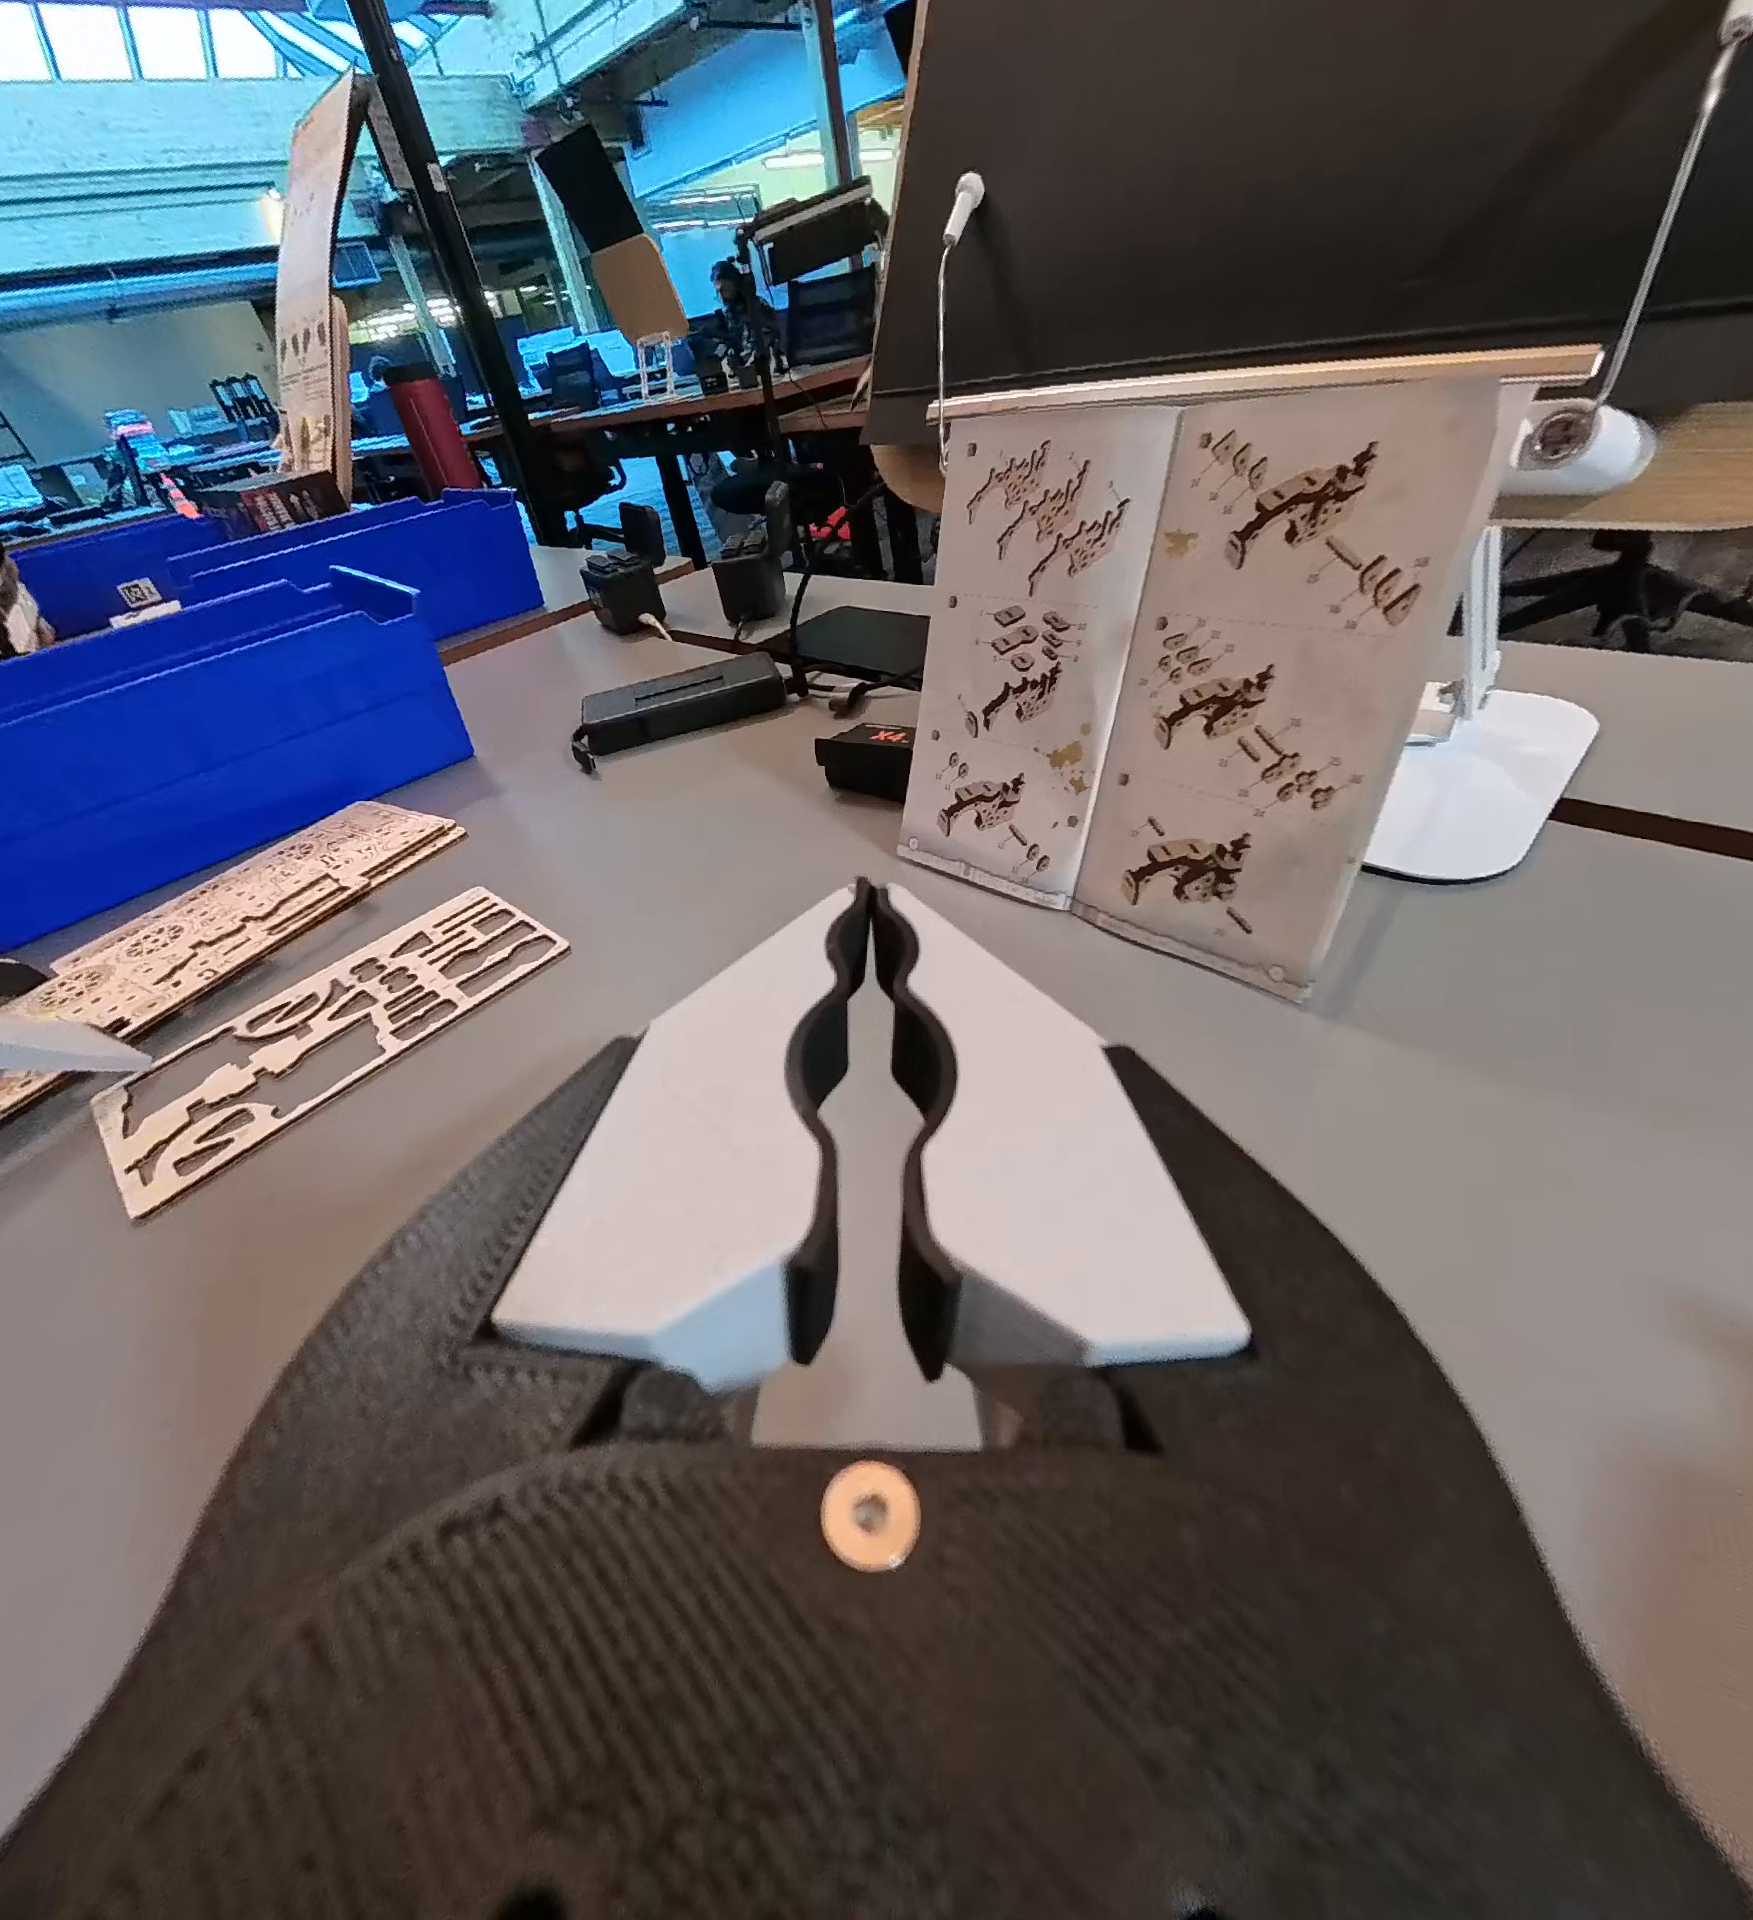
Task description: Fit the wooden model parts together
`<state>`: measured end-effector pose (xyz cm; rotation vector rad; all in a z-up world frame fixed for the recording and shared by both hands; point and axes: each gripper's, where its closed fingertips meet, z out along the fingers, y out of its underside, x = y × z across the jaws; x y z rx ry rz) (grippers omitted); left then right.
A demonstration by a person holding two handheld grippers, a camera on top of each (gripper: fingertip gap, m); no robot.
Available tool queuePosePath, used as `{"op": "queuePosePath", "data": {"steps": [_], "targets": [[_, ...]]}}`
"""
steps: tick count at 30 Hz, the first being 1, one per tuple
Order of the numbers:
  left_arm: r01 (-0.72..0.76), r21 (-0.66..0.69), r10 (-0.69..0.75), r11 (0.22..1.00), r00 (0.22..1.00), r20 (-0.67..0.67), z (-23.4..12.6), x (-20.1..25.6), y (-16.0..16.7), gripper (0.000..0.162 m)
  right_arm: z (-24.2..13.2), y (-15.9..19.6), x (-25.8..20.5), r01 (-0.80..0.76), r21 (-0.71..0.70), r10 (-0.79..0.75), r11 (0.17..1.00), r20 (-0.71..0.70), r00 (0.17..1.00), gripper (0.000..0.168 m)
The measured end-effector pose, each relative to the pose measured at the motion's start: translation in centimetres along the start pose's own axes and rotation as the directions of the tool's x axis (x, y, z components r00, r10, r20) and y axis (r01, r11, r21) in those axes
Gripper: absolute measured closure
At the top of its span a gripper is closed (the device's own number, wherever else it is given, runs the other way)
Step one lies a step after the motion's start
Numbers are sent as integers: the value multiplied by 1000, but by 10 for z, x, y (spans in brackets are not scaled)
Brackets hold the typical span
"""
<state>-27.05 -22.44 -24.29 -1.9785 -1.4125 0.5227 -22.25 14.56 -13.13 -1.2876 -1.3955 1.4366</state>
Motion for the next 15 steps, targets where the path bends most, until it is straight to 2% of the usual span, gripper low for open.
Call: {"op": "queuePosePath", "data": {"steps": [3,4,5,9,15], "targets": [[7,6,-7,1000,1000,3,0,-2,-1,52,-2,0,1,-10,1,10,1000,0,1000,168],[8,14,-8,1000,1000,1,0,-3,-3,60,-2,0,1,-7,1,7,1000,-2,1000,168],[10,16,-10,1000,1000,-7,0,-3,-4,62,-3,0,1,-3,1,3,1000,-2,1000,168],[27,36,-26,999,999,-35,-2,-4,-7,62,-3,0,-2,15,-3,-15,1000,0,1000,168],[-26,122,25,992,1000,8,-12,-3,-21,62,-2,2,-5,33,-9,-33,999,7,999,168]]}}
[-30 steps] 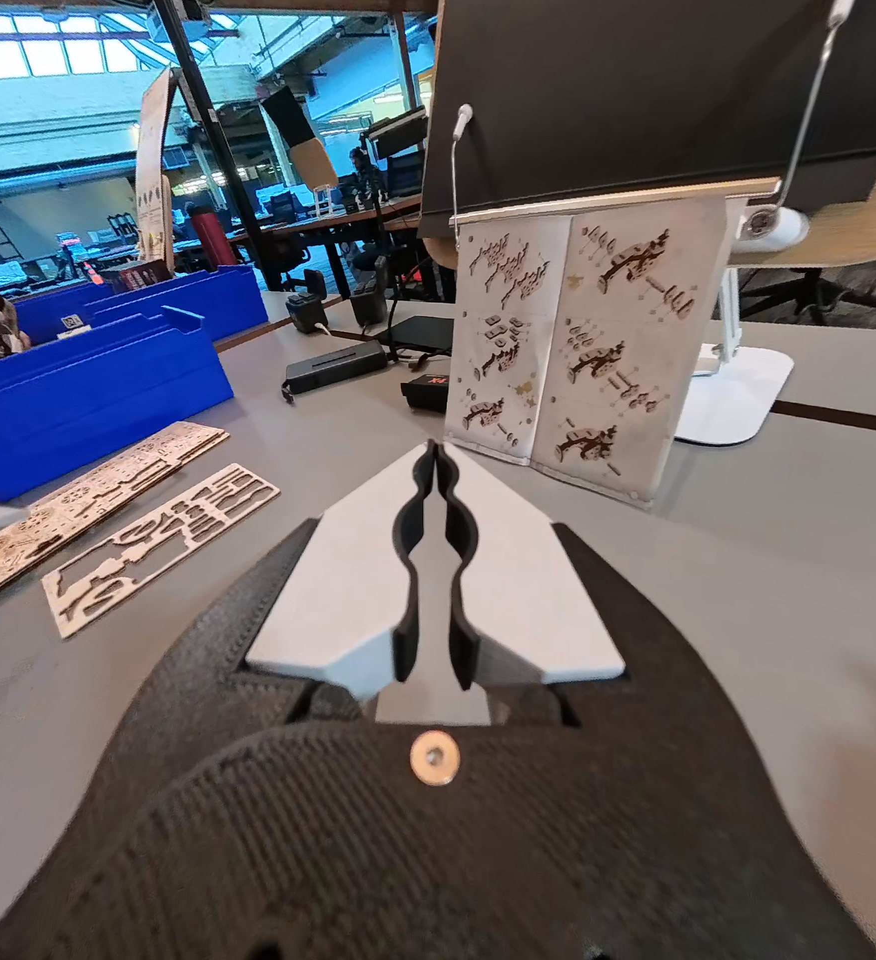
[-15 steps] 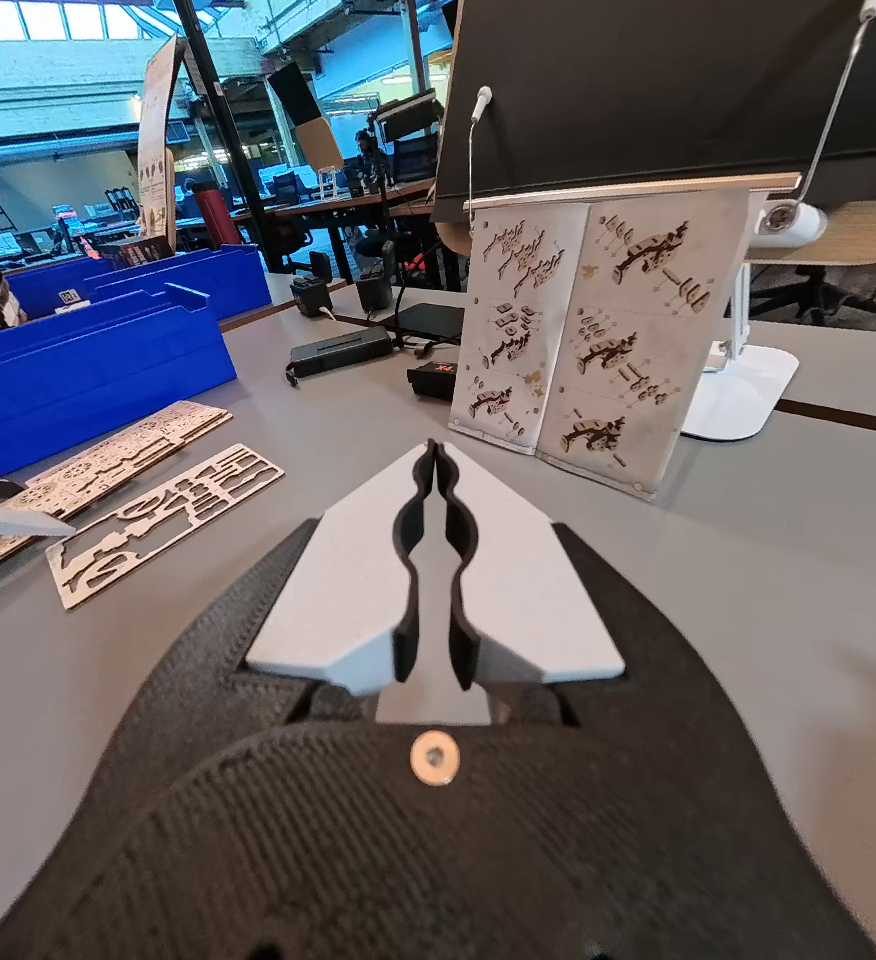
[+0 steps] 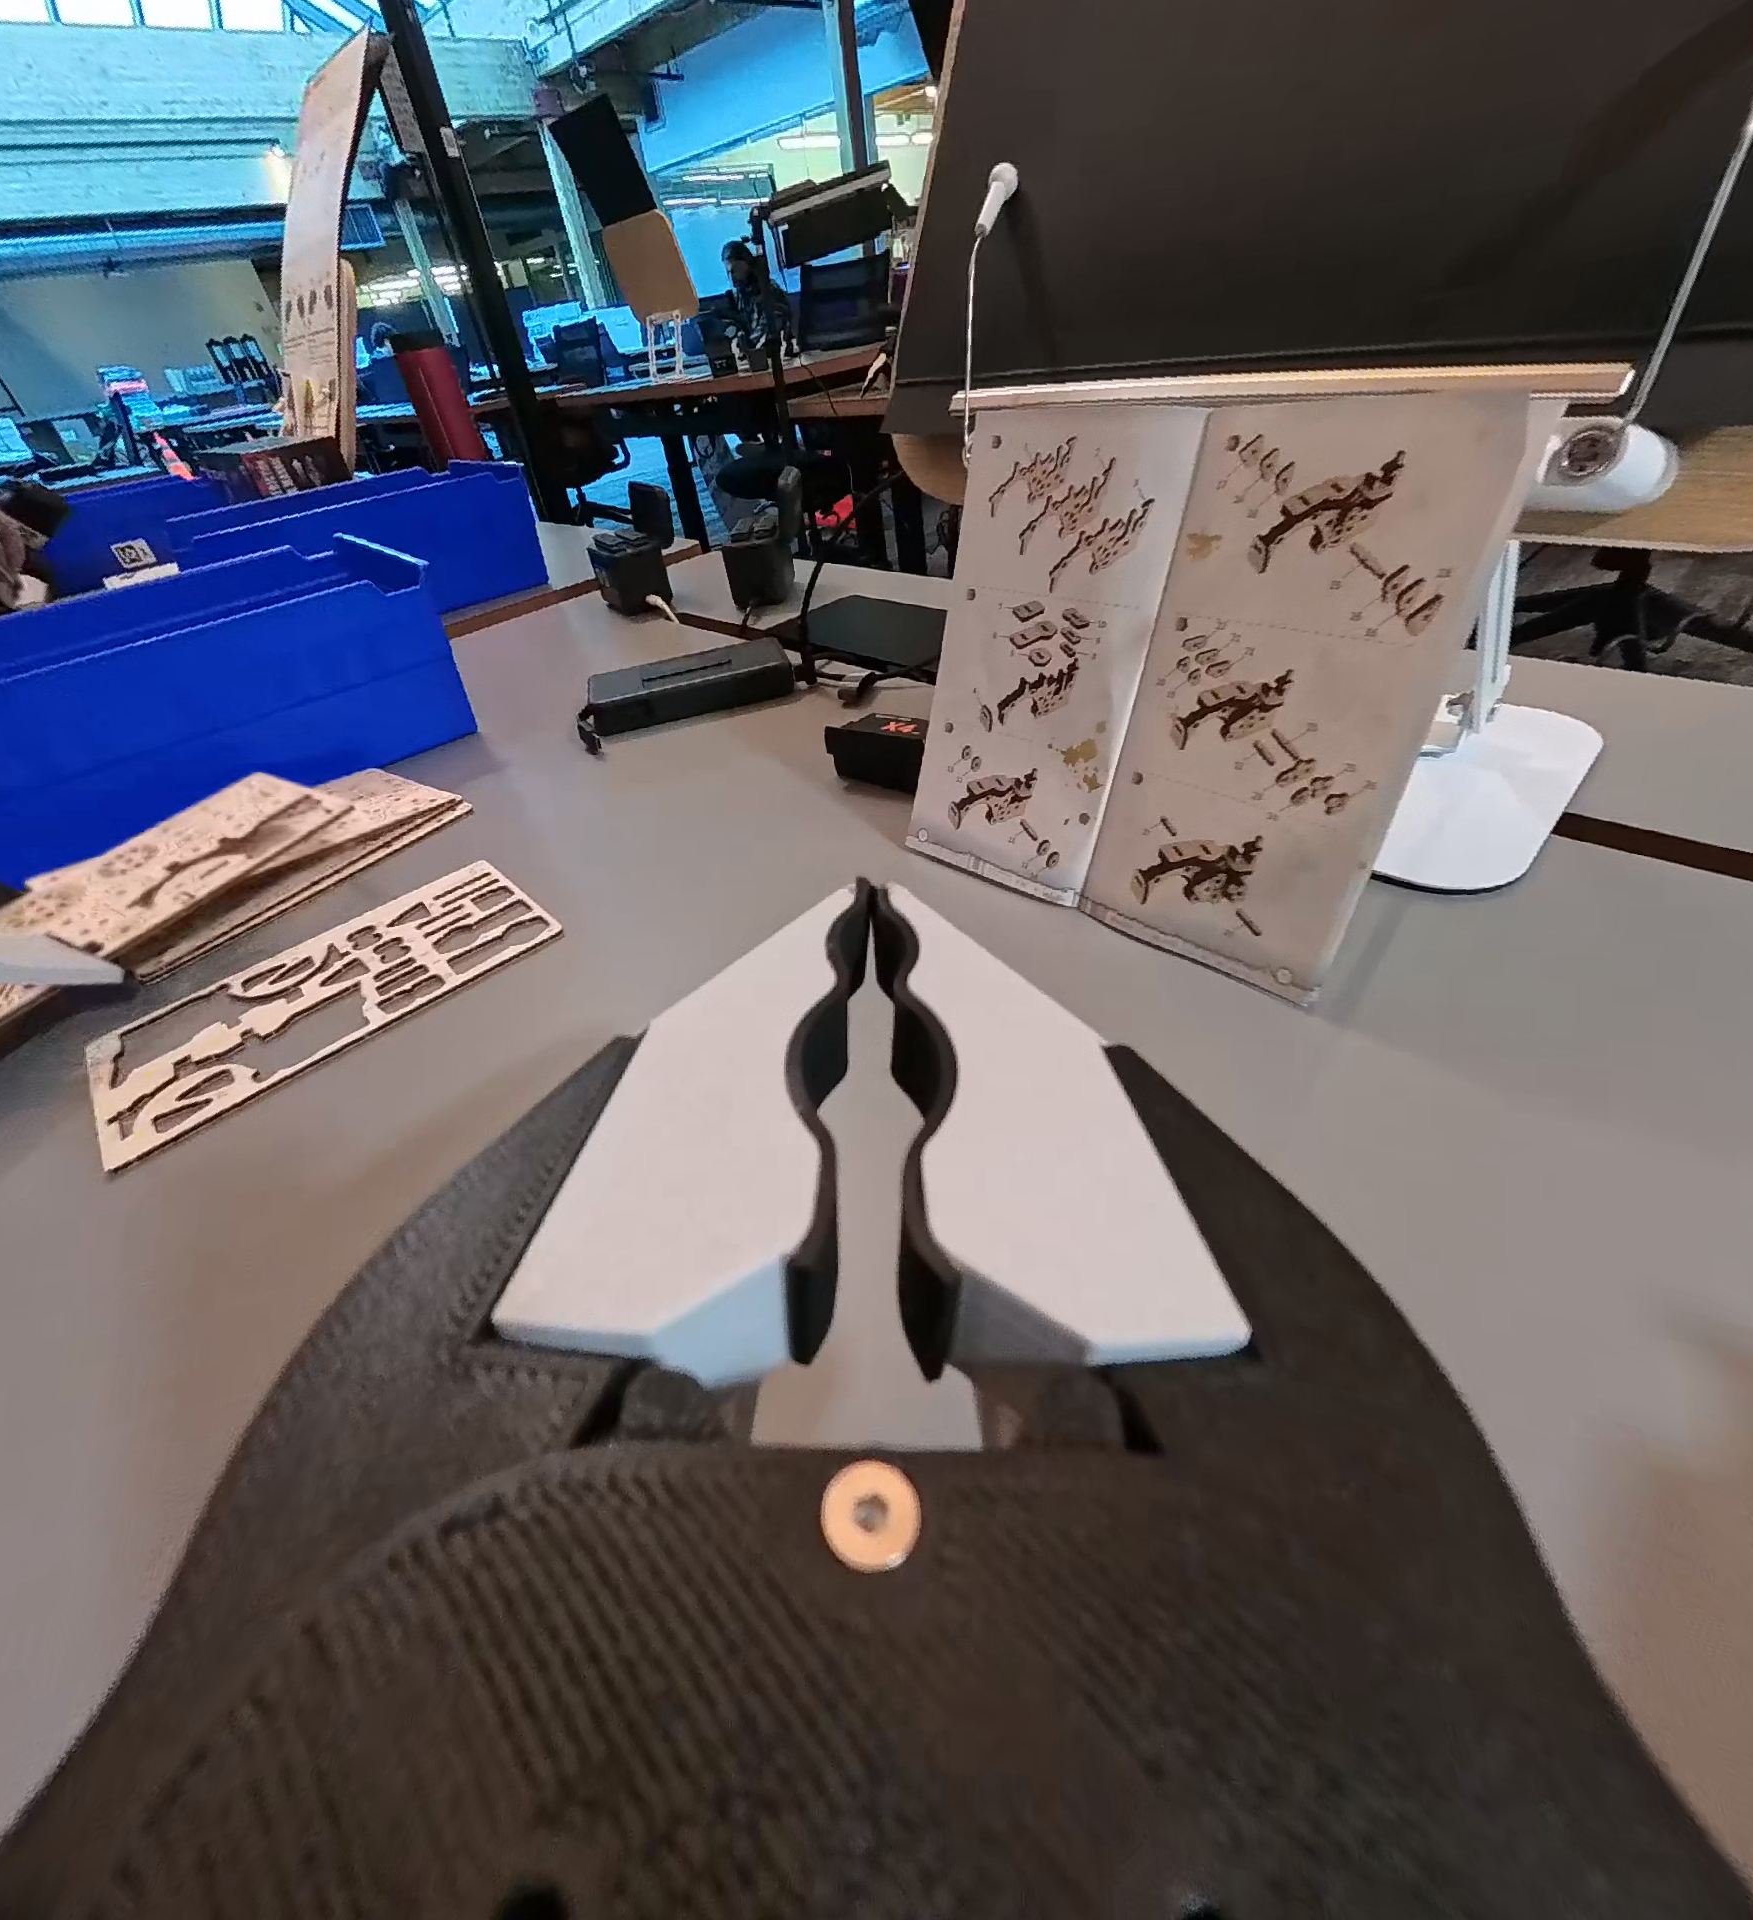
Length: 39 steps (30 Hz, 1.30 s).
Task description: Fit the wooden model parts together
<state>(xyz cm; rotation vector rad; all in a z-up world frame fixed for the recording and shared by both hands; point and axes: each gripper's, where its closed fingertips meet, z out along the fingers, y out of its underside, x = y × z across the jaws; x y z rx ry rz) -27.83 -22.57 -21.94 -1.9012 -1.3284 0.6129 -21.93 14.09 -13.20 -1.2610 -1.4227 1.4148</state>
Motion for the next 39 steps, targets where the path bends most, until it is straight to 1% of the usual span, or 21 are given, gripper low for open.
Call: {"op": "queuePosePath", "data": {"steps": [4,7,10,13,18,25,27,32,35,39], "targets": [[-29,88,29,996,1000,5,-11,9,-16,62,1,1,-4,3,-4,-3,1000,13,1000,168],[-40,141,41,989,999,-5,-18,18,-26,62,2,2,-12,35,-8,-35,999,35,999,168],[-60,121,58,991,998,22,-18,18,-23,62,3,3,-21,98,-15,-98,995,45,994,168],[-45,103,43,994,999,20,-13,13,-18,62,3,4,-25,142,-17,-141,990,48,989,168],[-6,155,7,988,1000,-9,-18,13,-27,62,2,4,-27,140,-10,-139,990,55,989,168],[-110,221,110,969,994,12,-22,29,-38,62,3,10,-24,134,-51,-132,990,43,990,168],[-124,248,127,961,992,4,-25,37,-43,62,1,10,-22,130,-55,-128,990,33,991,168],[-145,314,167,938,985,-45,-32,66,-55,62,-10,-1,-24,132,-16,-132,991,4,991,158],[-150,356,196,922,976,-96,-38,93,-62,62,-18,-9,-46,68,15,-69,998,60,996,151],[-164,422,254,892,953,-167,-45,133,-68,62,-28,-17,-90,-2,35,-4,999,176,984,143]]}}
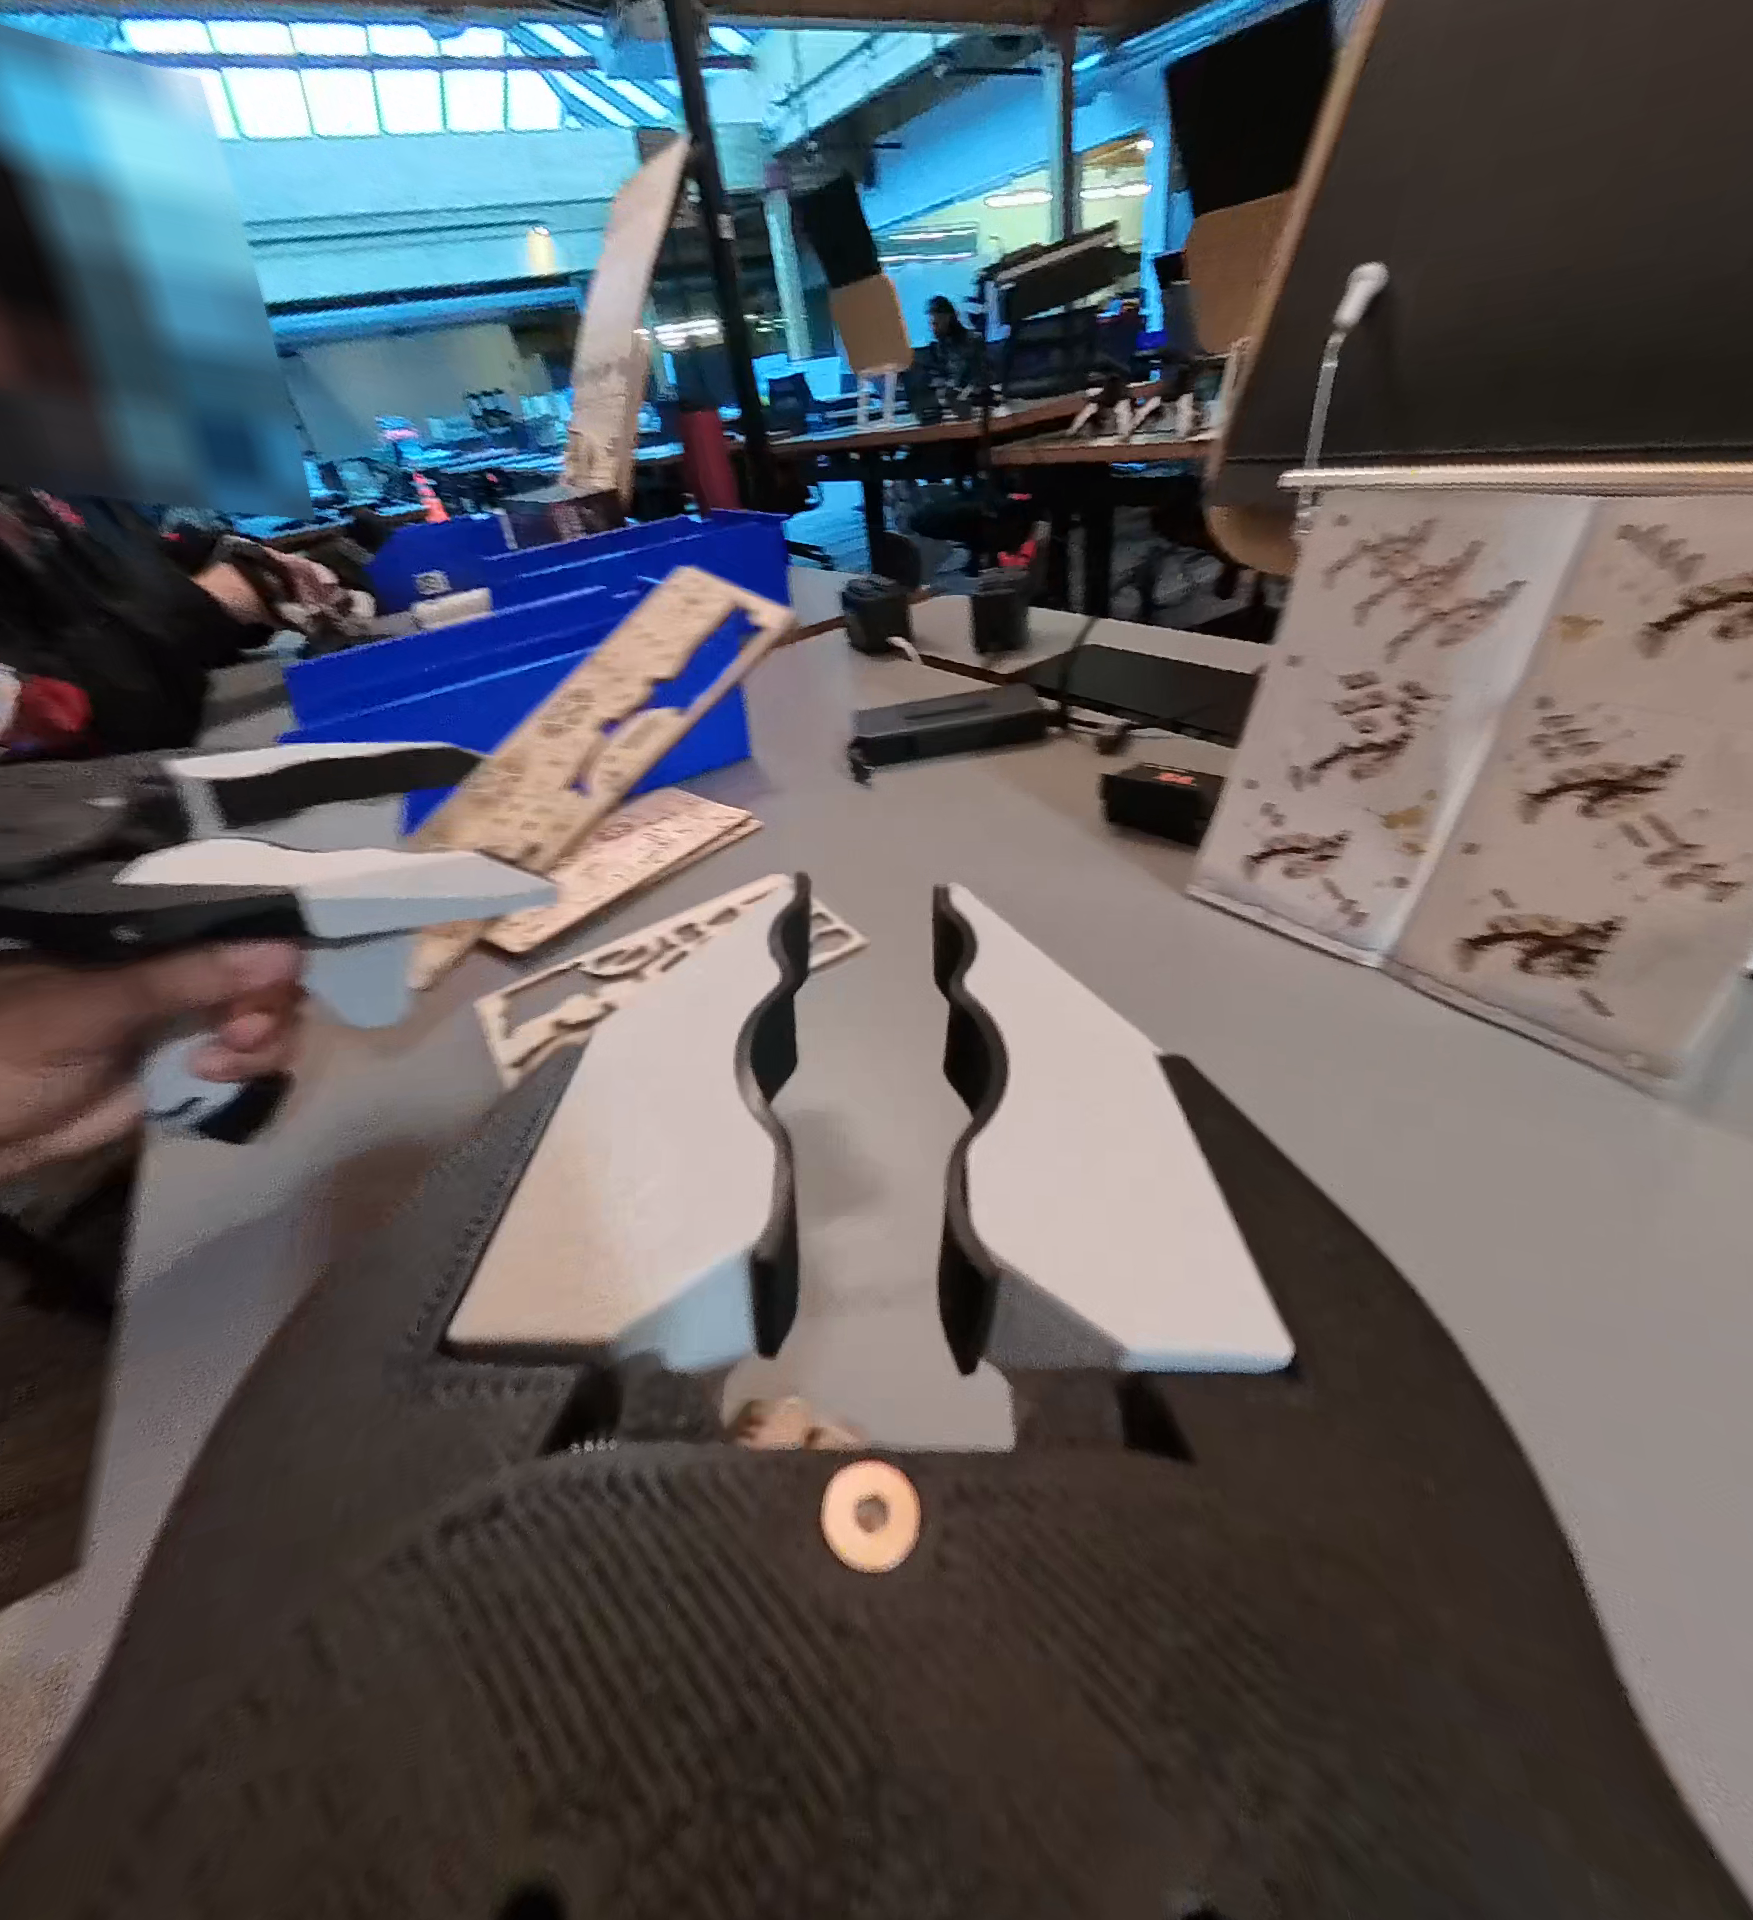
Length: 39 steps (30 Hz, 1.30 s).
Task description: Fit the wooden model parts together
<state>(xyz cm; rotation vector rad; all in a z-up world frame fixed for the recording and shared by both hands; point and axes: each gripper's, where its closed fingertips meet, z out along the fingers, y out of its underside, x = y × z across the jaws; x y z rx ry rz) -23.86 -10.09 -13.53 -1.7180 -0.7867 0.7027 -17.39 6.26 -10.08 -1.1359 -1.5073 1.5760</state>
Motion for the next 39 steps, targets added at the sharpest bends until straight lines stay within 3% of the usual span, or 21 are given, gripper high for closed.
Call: {"op": "queuePosePath", "data": {"steps": [7,17,26,32,39], "targets": [[14,73,2,997,974,-226,12,81,-23,62,-16,-2,-53,-146,-38,151,989,194,969,123],[-21,153,92,988,876,-474,11,182,-38,62,-55,-2,-20,-427,-6,422,904,154,893,118],[-20,149,105,989,797,-595,0,226,-33,64,-72,10,-8,-363,-20,363,931,129,923,165],[162,83,-55,983,698,-714,-11,226,-41,64,-89,10,-2,-413,-39,413,910,178,893,167],[308,-185,-306,933,412,-859,-19,227,-28,103,-106,18,-25,-554,-139,565,820,345,750,167]]}}
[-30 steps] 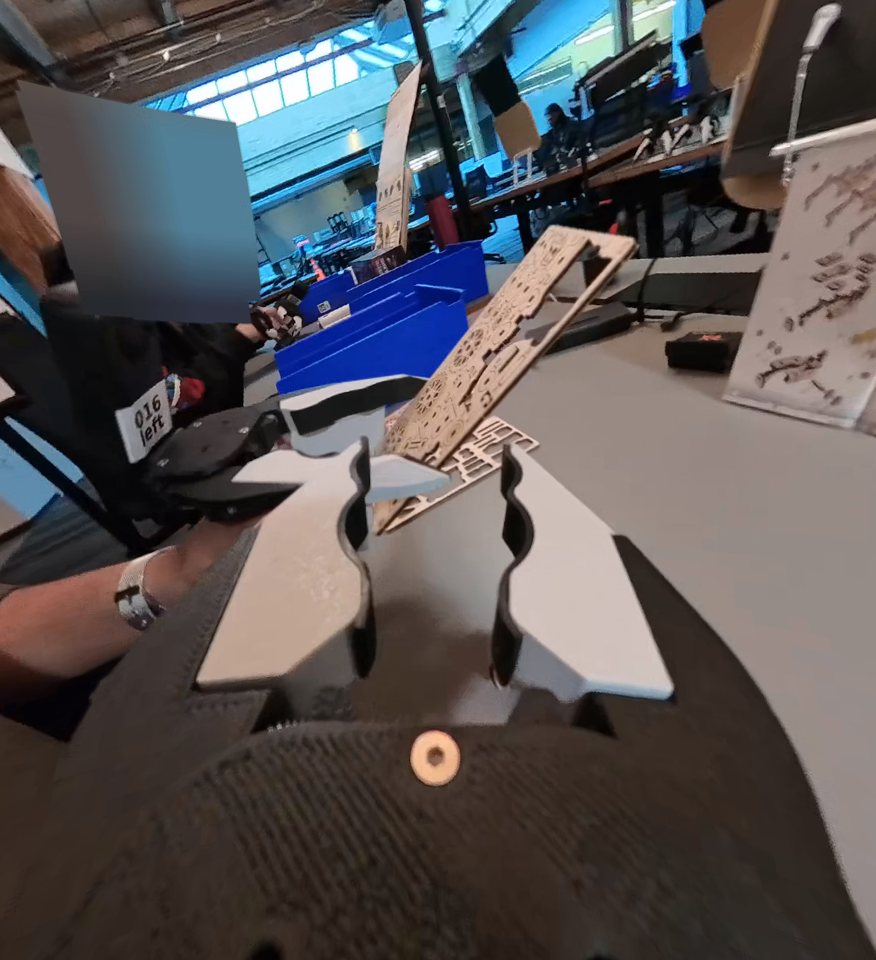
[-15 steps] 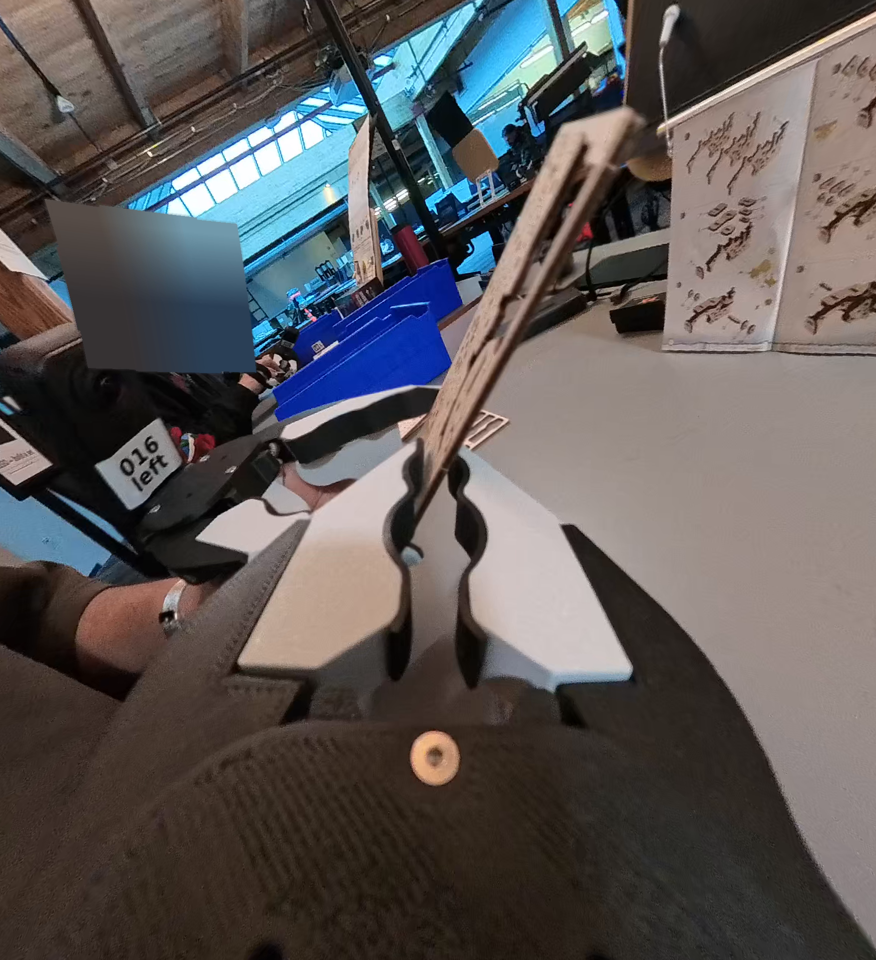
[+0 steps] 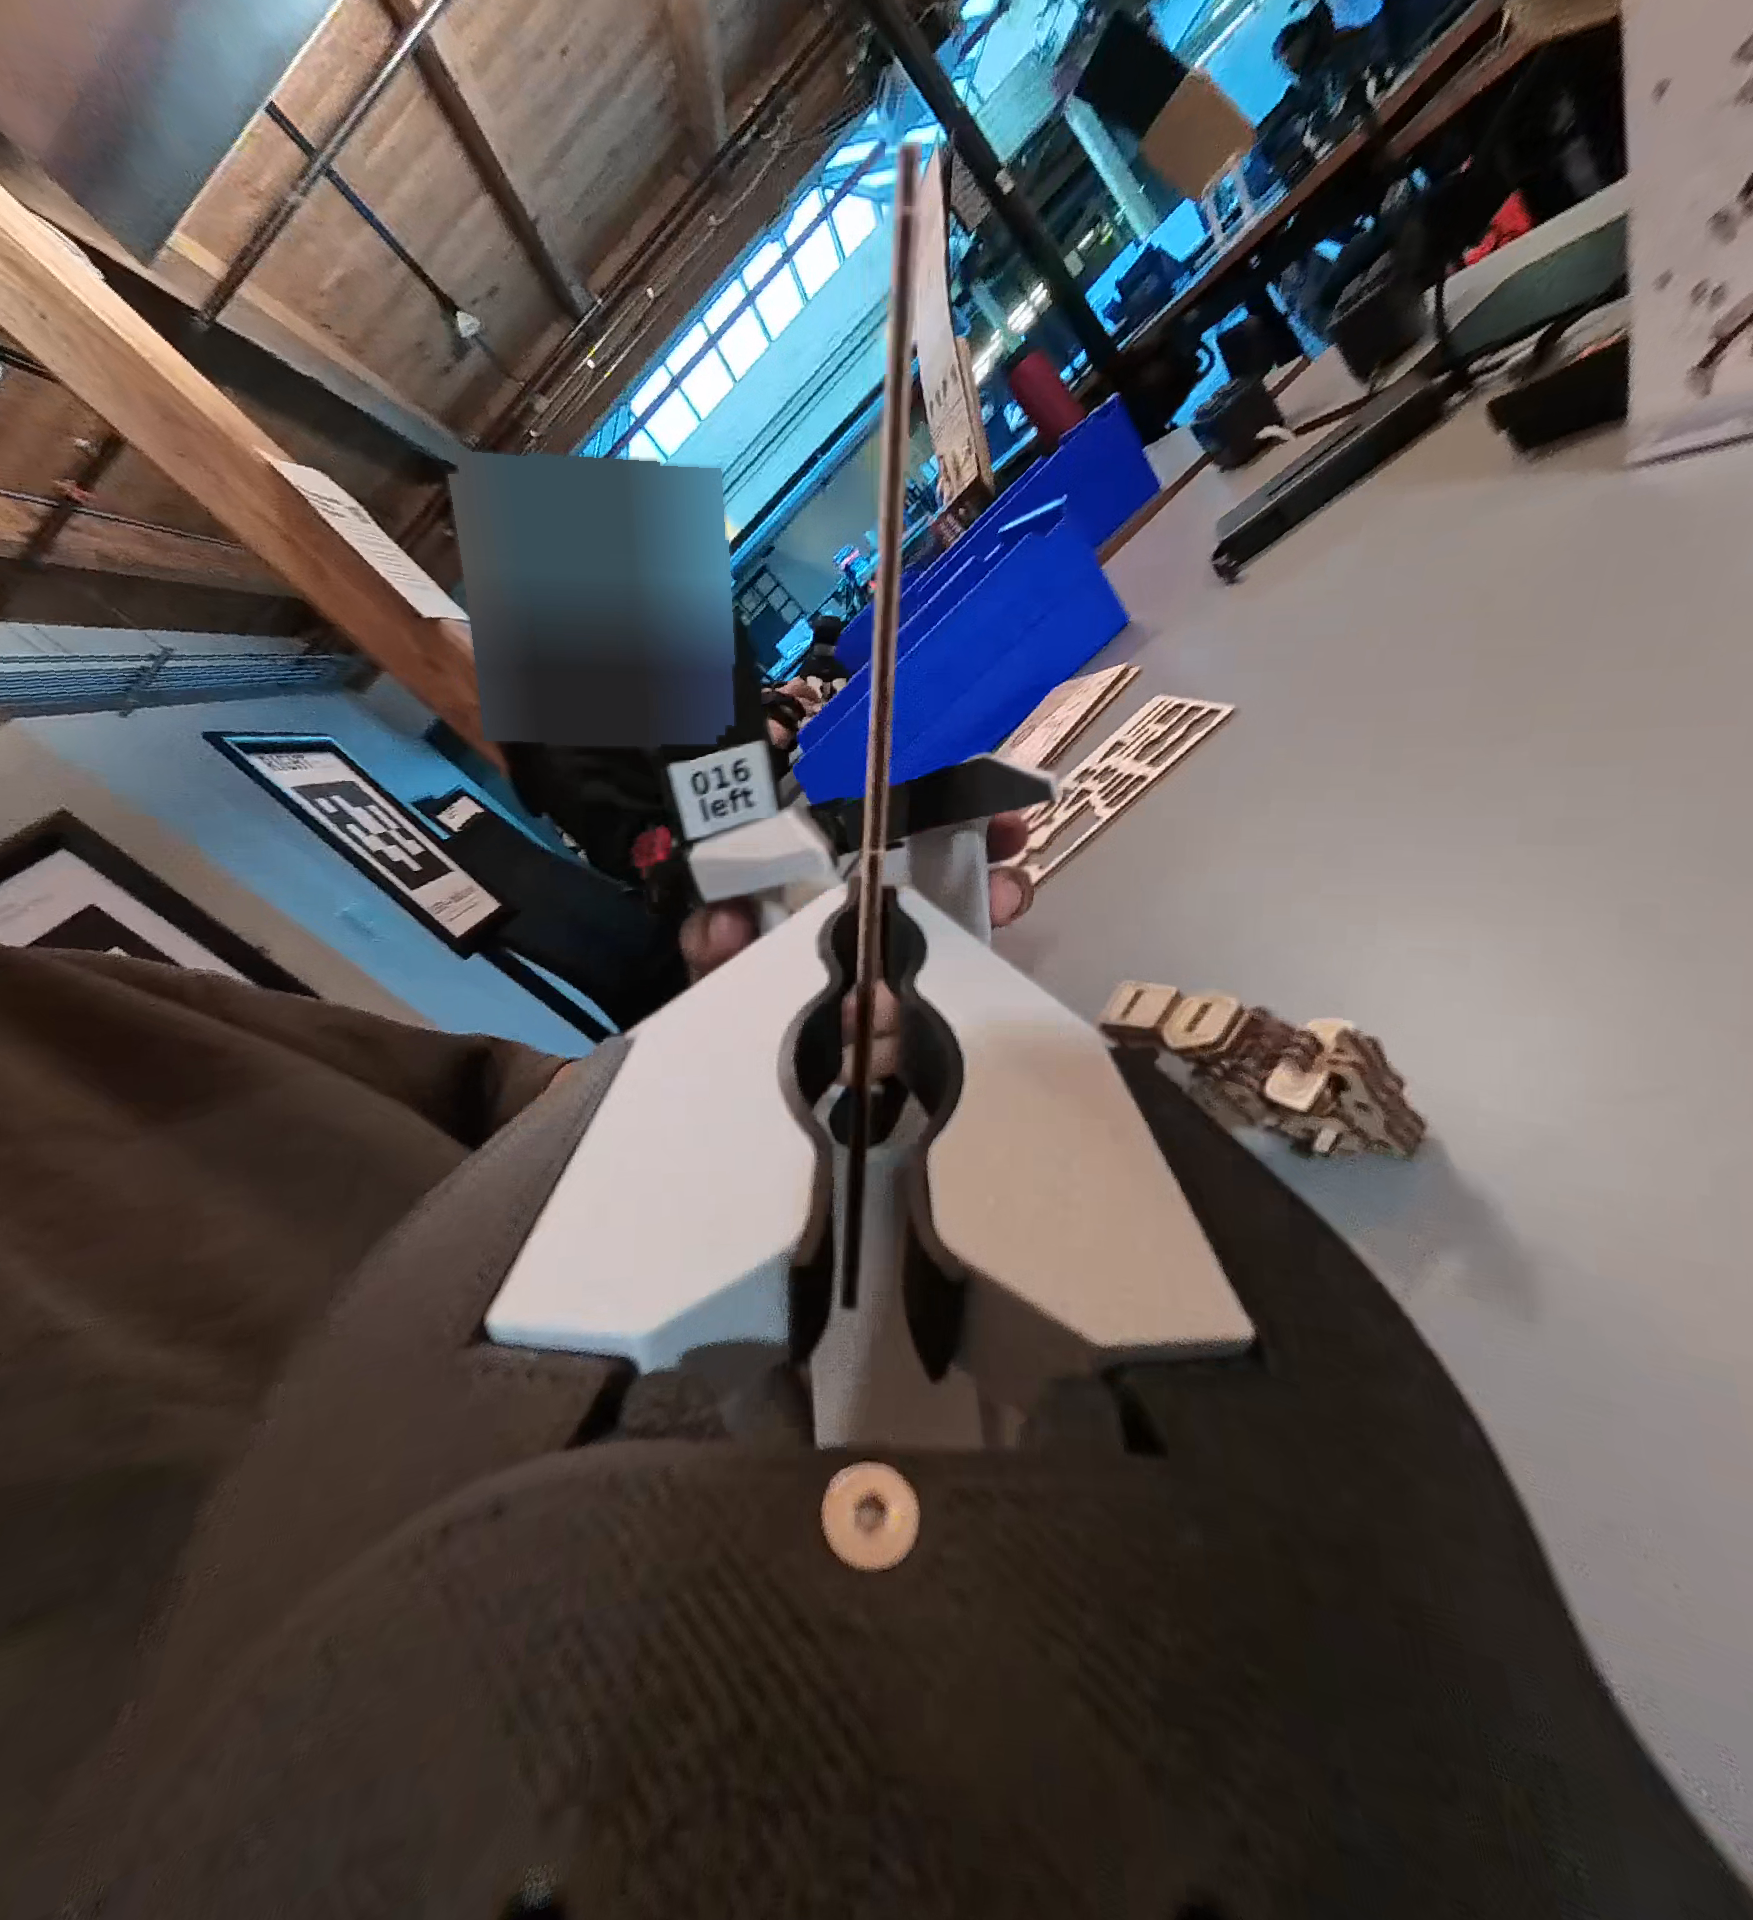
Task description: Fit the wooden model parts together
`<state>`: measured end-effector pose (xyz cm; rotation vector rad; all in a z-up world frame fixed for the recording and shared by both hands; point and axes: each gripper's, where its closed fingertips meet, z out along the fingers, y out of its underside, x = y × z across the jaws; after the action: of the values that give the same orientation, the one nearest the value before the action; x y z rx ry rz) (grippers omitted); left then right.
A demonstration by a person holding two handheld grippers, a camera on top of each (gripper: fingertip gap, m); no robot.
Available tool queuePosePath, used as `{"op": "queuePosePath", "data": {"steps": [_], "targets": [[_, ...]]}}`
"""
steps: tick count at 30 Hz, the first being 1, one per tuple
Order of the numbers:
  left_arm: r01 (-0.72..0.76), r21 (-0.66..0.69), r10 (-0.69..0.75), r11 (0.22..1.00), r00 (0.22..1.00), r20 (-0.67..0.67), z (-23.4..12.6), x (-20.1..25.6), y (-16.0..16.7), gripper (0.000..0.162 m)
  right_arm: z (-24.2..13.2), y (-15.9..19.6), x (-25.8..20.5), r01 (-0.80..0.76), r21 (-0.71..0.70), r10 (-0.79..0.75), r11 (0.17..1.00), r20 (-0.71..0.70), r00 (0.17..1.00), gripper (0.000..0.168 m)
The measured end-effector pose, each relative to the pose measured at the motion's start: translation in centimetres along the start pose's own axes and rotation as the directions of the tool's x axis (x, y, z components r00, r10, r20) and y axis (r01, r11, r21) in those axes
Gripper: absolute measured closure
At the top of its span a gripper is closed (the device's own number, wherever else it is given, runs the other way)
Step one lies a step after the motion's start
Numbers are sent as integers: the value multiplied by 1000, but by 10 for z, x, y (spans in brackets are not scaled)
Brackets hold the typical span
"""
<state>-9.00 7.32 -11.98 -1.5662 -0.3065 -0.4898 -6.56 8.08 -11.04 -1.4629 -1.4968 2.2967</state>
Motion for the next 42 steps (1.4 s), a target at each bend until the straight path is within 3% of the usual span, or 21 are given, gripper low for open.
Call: {"op": "queuePosePath", "data": {"steps": [4,11,14,16,20,31,42], "targets": [[153,38,-149,988,985,-83,-6,-4,-5,121,-2,10,1,-14,-36,14,999,8,1000,167],[83,-4,-83,997,993,-81,-8,-11,1,126,2,15,10,-39,-54,40,998,32,999,167],[118,-12,-119,993,983,-138,-9,-4,2,148,3,17,12,-27,-61,28,998,18,999,167],[151,-2,-149,989,976,-157,-10,-2,0,151,5,18,11,-22,-60,23,998,18,1000,167],[174,-20,-175,985,967,-185,-11,-1,1,159,6,17,19,-34,-48,33,998,-29,999,138],[124,-88,-142,988,961,-236,-9,10,11,159,10,21,18,-17,-65,15,998,-29,999,136],[52,-152,-89,987,964,-249,-3,21,26,159,10,20,14,19,-58,-20,998,-21,1000,155]]}}
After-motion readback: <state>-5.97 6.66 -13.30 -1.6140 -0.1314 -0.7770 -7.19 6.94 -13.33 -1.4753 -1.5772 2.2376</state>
